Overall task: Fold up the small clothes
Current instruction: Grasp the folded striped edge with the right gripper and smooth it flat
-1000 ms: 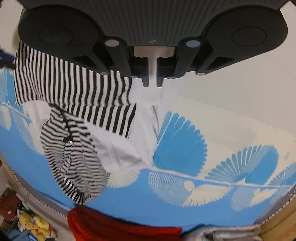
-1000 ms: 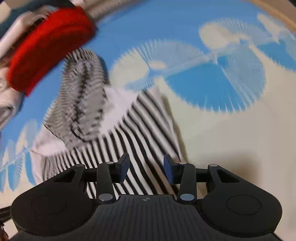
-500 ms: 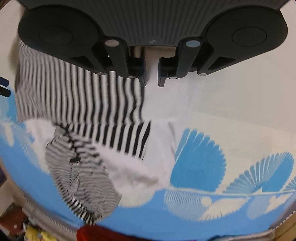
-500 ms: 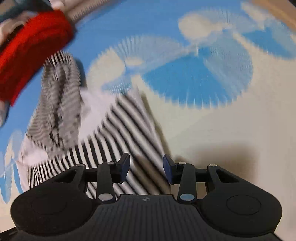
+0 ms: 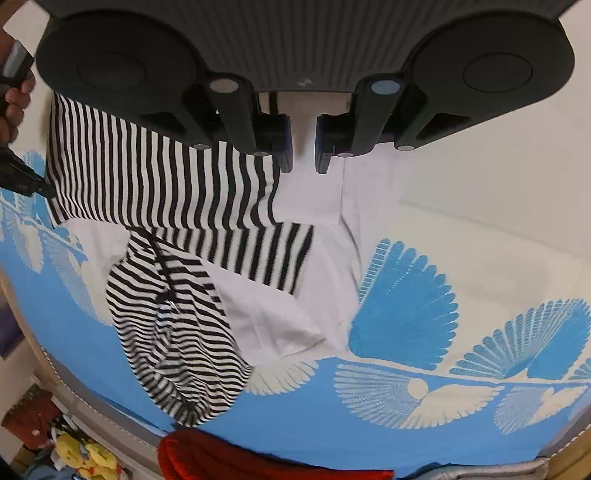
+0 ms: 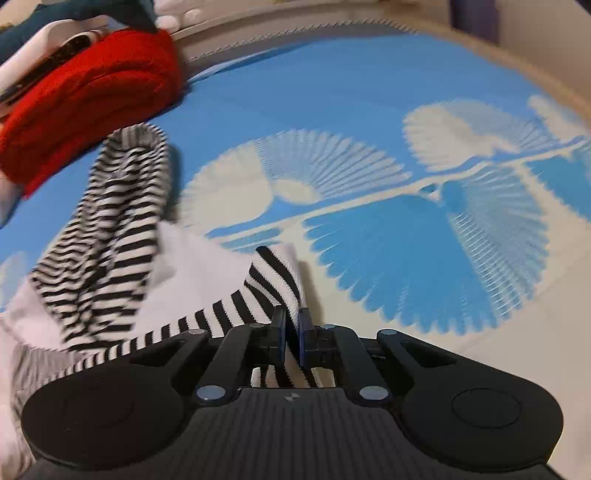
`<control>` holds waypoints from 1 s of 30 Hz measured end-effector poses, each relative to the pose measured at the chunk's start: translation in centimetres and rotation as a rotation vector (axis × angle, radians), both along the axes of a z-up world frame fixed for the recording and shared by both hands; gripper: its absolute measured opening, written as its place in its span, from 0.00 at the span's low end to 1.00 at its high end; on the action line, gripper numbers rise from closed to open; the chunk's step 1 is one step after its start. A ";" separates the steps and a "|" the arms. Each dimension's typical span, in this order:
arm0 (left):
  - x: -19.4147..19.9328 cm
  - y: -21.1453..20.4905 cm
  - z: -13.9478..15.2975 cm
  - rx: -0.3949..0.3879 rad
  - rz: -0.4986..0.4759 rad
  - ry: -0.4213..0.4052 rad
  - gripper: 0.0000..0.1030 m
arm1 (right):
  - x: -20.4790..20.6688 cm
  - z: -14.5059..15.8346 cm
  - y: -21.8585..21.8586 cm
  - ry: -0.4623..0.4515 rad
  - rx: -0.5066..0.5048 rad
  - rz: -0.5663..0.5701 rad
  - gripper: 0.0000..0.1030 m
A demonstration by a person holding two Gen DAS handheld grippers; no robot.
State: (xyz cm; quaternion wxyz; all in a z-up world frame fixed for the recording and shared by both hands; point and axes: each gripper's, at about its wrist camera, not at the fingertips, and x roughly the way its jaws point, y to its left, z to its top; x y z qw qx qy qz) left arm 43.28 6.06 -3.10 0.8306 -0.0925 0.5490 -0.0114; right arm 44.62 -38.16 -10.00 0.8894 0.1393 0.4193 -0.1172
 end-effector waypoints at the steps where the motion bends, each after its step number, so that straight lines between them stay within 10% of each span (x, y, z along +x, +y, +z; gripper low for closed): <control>1: -0.1 -0.1 -0.1 -0.006 -0.010 0.003 0.13 | 0.0 -0.2 0.0 0.003 -0.002 -0.011 0.06; 10: -0.2 0.6 -2.2 -0.048 -0.008 0.059 0.13 | -3.5 4.6 1.9 -0.068 -0.023 0.061 0.25; 14: -0.5 0.9 -4.8 0.009 -0.006 0.143 0.13 | -4.9 0.8 3.3 0.185 0.138 0.249 0.40; 20: -1.2 1.1 -3.6 -0.022 -0.007 0.088 0.15 | -8.9 0.5 6.2 0.156 -0.133 0.390 0.41; 23: -1.4 0.9 -5.3 0.030 0.018 0.157 0.21 | -9.5 -1.3 6.2 0.292 -0.200 0.383 0.41; 30: -2.1 -0.8 1.9 0.039 -0.018 -0.057 0.35 | -10.5 7.1 6.6 0.123 -0.119 0.284 0.43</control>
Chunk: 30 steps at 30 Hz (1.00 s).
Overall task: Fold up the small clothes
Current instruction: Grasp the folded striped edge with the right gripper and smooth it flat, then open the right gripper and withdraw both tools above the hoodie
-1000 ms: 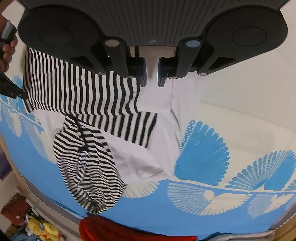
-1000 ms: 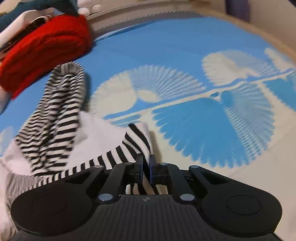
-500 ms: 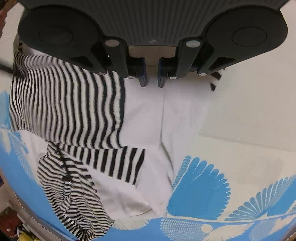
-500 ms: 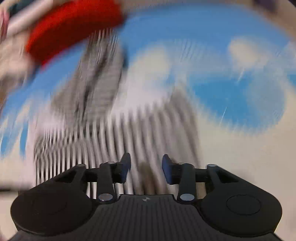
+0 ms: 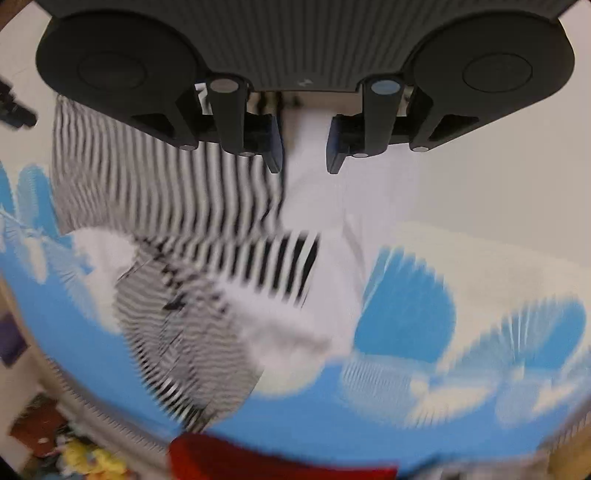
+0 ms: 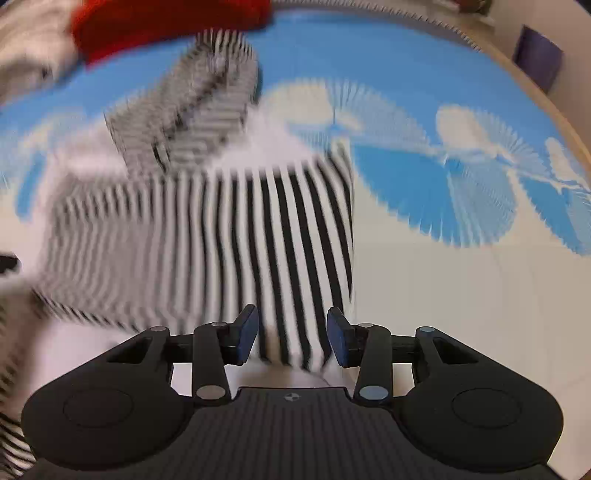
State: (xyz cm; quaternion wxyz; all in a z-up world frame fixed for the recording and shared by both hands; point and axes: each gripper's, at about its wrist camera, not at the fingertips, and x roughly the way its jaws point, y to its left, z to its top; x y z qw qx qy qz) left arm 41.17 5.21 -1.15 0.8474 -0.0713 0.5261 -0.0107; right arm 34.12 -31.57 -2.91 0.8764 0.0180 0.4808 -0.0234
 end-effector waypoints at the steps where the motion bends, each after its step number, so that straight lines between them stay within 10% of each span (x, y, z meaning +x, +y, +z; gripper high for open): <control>1: -0.1 -0.3 0.7 0.009 -0.003 -0.025 0.39 | 0.0 1.5 0.3 -0.042 0.006 0.003 0.46; 5: -0.2 -1.0 1.7 0.027 -0.006 -0.055 0.43 | -0.4 4.2 1.1 -0.230 0.028 0.031 0.60; 30: 1.7 -6.0 -0.4 0.098 -0.058 -0.017 0.44 | 3.2 2.2 -0.5 -0.109 -0.033 0.028 0.60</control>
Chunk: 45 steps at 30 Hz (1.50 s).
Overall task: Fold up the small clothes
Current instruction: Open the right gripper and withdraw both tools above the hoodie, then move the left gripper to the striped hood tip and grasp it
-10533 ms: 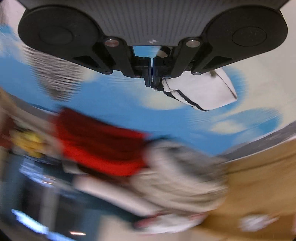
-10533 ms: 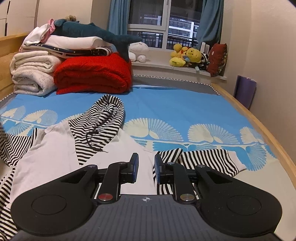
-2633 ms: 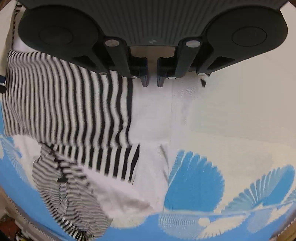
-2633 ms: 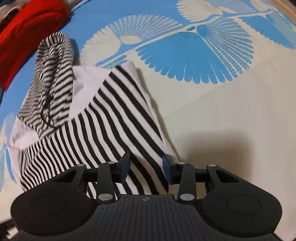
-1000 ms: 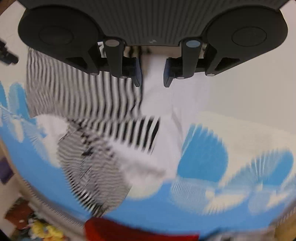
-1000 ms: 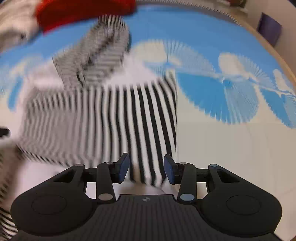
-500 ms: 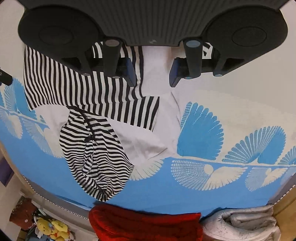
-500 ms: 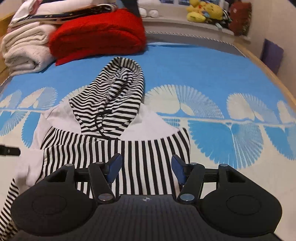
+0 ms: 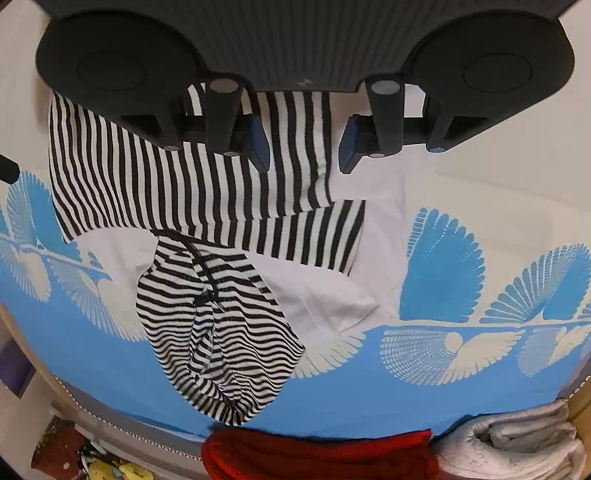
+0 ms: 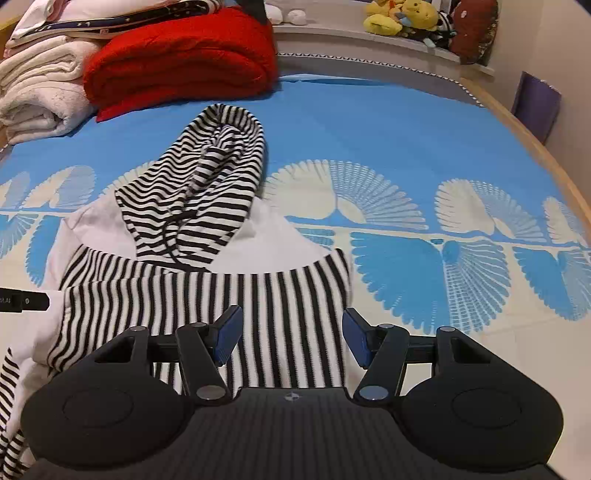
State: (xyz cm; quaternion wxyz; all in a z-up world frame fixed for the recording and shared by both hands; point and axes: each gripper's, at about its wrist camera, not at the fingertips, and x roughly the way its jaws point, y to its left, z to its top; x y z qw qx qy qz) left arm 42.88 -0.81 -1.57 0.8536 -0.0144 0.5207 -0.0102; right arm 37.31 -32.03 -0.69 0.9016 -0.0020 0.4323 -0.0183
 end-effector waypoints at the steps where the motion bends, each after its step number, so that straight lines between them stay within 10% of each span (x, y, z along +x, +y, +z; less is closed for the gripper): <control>1: 0.0 -0.1 -0.1 0.000 0.000 0.002 0.44 | -0.1 0.0 -0.2 0.002 0.000 -0.003 0.60; 15: 0.4 -2.4 -0.6 0.004 -0.004 -0.004 0.44 | -0.7 -0.4 -2.1 0.017 -0.010 -0.027 0.60; 21: -0.2 -1.9 1.1 0.005 0.016 -0.151 0.43 | -0.7 0.0 -3.1 0.016 0.015 -0.044 0.60; 28: 0.2 -1.3 2.9 0.020 -0.008 -0.272 0.12 | -0.2 1.1 -5.0 -0.008 -0.024 -0.079 0.60; 45: 26.1 -6.3 -0.4 -0.015 -0.012 -0.211 0.13 | 1.4 -1.0 -8.1 0.066 0.002 -0.139 0.60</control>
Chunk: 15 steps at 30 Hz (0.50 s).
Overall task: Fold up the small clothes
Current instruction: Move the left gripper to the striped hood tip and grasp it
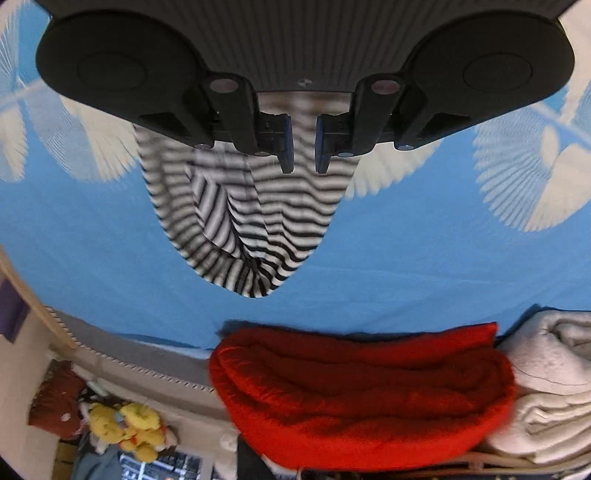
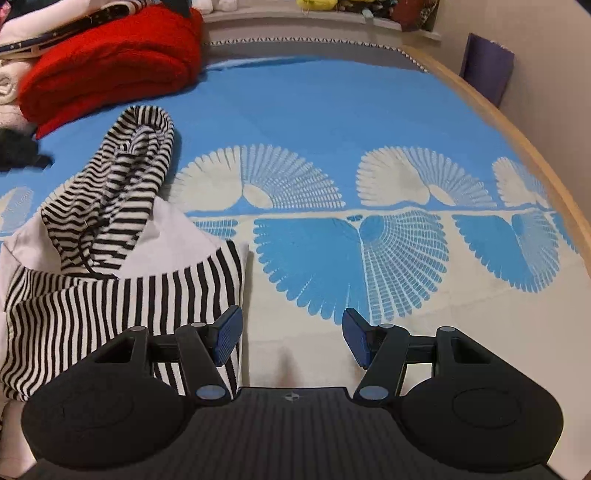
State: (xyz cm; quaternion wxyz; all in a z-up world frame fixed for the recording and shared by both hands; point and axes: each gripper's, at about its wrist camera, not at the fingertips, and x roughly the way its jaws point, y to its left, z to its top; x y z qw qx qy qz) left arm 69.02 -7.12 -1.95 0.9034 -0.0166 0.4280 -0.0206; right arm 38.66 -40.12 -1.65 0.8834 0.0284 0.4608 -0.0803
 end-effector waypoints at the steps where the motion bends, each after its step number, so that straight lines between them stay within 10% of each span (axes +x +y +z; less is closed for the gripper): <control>1: 1.8 -0.3 -0.8 -0.004 0.006 0.024 0.14 | 0.2 -0.1 0.3 0.004 0.000 0.013 0.60; 6: 8.7 -1.6 -4.0 0.000 0.055 0.089 0.60 | 0.8 -0.7 1.0 0.019 -0.014 0.043 0.60; 15: 16.2 -5.2 -6.1 0.183 0.034 0.043 0.66 | 1.5 -1.7 0.1 0.039 -0.046 0.024 0.60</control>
